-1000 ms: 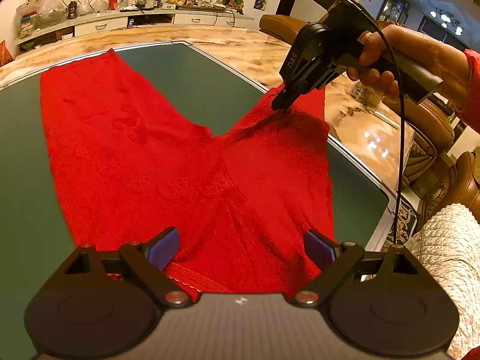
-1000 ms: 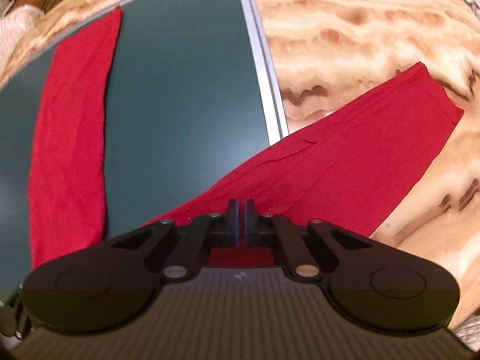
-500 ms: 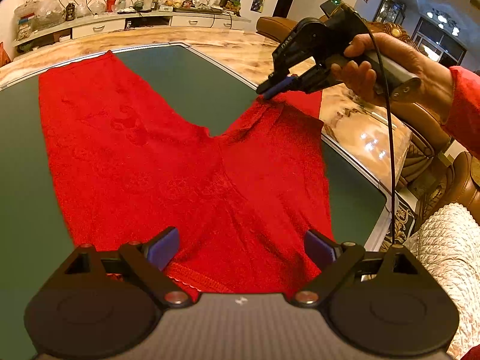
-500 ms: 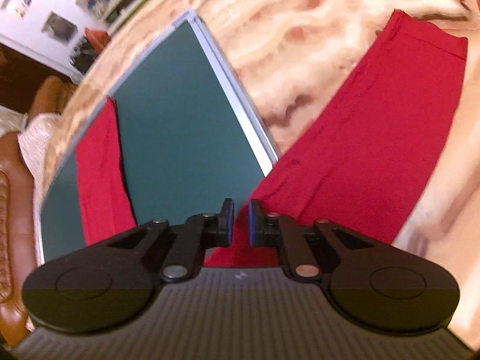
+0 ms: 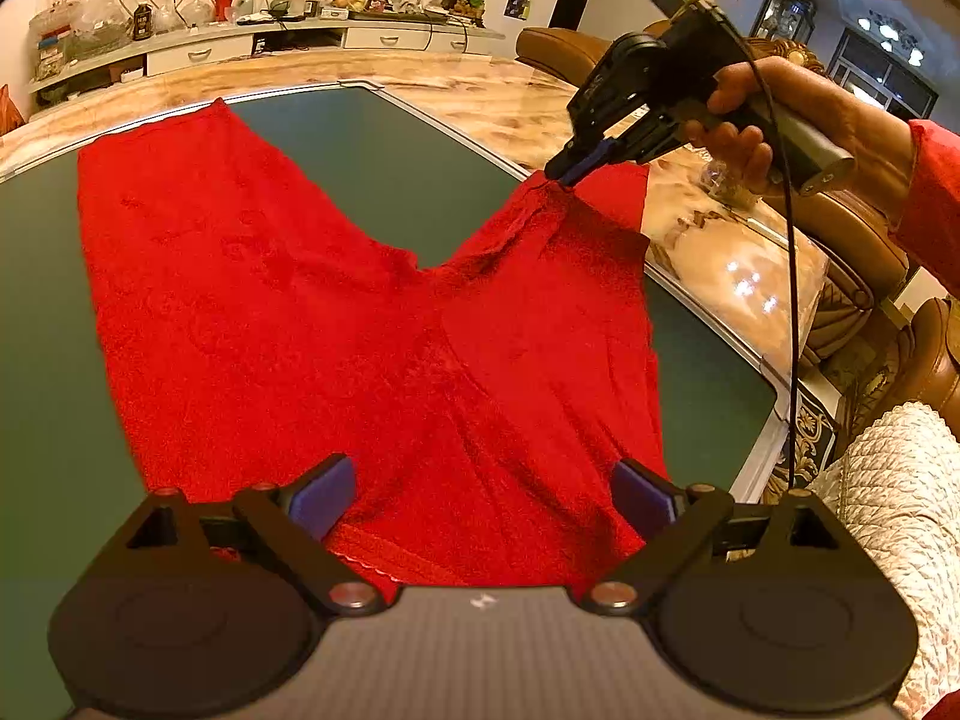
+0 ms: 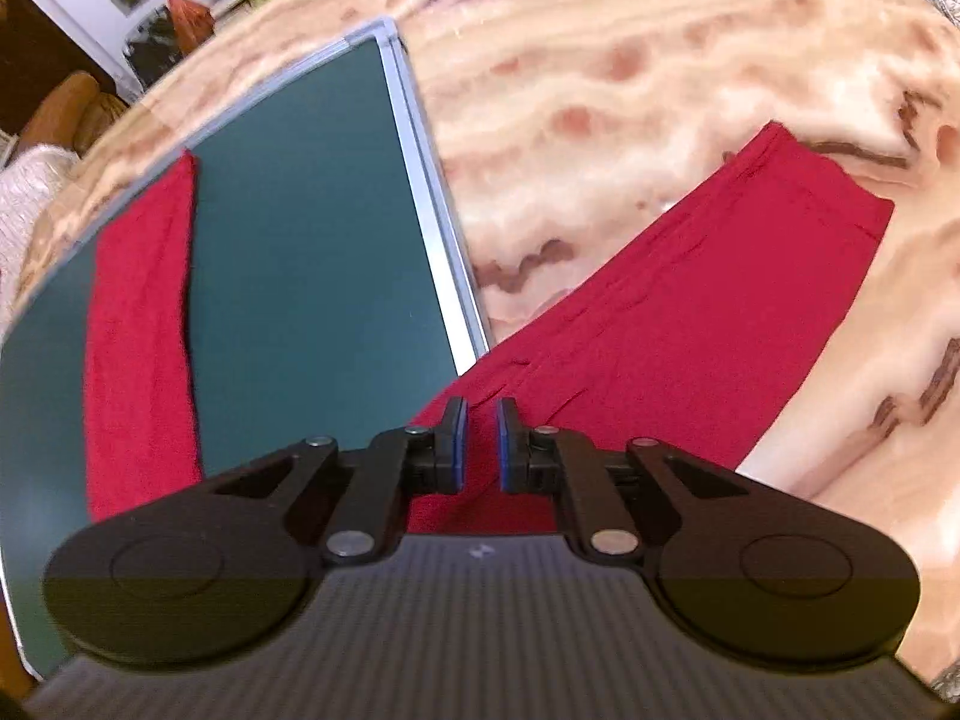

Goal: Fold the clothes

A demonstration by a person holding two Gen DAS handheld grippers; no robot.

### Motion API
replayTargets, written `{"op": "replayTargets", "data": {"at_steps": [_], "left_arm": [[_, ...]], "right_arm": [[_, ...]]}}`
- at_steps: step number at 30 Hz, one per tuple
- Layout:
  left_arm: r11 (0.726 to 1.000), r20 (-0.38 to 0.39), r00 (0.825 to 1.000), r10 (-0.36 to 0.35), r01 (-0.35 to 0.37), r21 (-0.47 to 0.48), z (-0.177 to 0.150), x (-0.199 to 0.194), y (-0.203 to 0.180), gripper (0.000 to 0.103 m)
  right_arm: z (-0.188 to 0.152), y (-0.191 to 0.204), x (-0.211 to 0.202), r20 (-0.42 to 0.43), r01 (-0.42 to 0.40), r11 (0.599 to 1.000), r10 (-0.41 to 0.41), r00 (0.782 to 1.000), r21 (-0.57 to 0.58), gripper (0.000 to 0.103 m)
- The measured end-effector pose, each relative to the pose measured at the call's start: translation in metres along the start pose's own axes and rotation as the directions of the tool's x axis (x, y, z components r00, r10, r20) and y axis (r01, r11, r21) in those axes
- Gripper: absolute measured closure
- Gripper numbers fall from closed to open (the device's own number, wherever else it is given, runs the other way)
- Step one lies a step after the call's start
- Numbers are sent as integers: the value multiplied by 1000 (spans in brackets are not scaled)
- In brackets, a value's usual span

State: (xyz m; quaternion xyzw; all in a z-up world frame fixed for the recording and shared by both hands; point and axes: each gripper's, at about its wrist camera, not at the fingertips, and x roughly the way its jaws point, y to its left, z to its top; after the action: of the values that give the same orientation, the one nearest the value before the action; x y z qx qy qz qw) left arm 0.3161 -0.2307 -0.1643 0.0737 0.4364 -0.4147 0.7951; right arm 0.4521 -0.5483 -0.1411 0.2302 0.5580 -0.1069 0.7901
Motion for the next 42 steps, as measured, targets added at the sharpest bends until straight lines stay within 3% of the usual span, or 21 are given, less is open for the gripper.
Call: {"op": "replayTargets", "data": {"at_steps": [2, 4, 7, 11, 16, 22, 24, 26, 30, 33, 36, 37, 40, 42], "left_arm": [[1000, -1, 1000, -1, 1, 0, 0, 0, 0, 7], [1000, -1, 1000, -2, 2, 1, 0, 0, 0, 7], [1000, -1, 1000, -3, 3, 5, 0, 0, 0, 7], [1000, 1, 1000, -4, 4, 7, -2, -1, 0, 7], [1000, 1, 1000, -7, 7, 7, -2, -2, 0, 6], [1000, 3, 1000, -27, 27, -6, -4, -7, 3, 9], [999, 2, 999, -38, 38, 3, -8, -15, 4, 10], [999, -11, 999, -46, 46, 14, -14, -21, 3, 10], [999, -50, 999, -14, 16, 49, -29, -29, -5, 10], [999, -57, 998, 2, 0, 40, -36, -34, -10, 10], [1000, -63, 998, 23, -22, 21, -37, -35, -14, 10], [999, -65, 997, 31, -30, 15, -38, -35, -14, 10], [999, -70, 997, 44, -44, 3, -39, -37, -15, 10], [999, -75, 996, 54, -53, 6, -40, -38, -16, 10]], "right_arm": [[1, 3, 0, 15, 11, 1000, -11, 1000, -6, 91], [1, 7, 0, 18, 29, 999, -28, 999, -28, 101], [4, 7, -1, 28, 27, 999, -27, 999, -22, 101], [11, -5, -2, 58, -34, 998, 31, 998, 50, 101], [5, -19, -8, 65, -118, 989, 113, 991, 87, 99], [-20, -58, -30, 137, -117, 984, 98, 986, 138, 87], [-35, -71, -33, 126, -159, 975, 140, 982, 157, 87], [-53, -70, -37, 101, -234, 964, 223, 970, 127, 87], [-111, -29, -50, -42, -415, 909, 413, 910, -34, 87], [-157, 17, -56, -169, -495, 851, 469, 867, -174, 87], [-186, 47, -49, -277, -553, 808, 494, 824, -205, 87], [-193, 52, -45, -296, -546, 809, 478, 827, -219, 87], [-206, 55, -32, -325, -437, 860, 347, 880, -263, 87], [-211, 44, -26, -332, -409, 876, 318, 888, -256, 88]]}}
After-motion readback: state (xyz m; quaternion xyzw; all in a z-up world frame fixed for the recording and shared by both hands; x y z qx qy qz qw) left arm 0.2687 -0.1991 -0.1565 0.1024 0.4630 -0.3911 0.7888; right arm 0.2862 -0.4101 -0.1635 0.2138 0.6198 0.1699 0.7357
